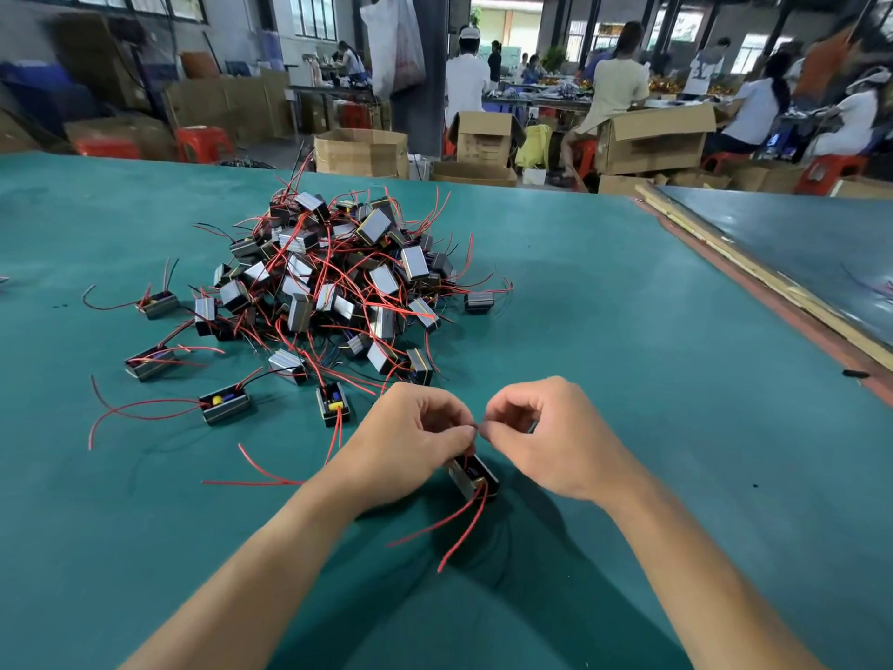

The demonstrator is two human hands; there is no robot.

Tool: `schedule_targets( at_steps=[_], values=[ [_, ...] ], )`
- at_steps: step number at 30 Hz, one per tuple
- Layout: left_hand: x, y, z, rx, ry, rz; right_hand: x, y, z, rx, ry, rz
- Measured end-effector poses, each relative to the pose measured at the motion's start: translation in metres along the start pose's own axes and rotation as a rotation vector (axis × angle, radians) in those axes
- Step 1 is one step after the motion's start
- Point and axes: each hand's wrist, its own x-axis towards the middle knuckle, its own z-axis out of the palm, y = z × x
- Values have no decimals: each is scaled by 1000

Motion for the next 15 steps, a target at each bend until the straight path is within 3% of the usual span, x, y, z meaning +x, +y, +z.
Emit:
schedule_targets(
  at_steps=[4,8,15],
  values=[
    [-4,-2,8,334,91,194,1,-3,7,81,2,210],
    [-4,-3,8,372,105,252,4,-3,11,296,-22,394],
    [0,-7,3,109,0,64,2,4,-2,226,-104,171]
  ],
)
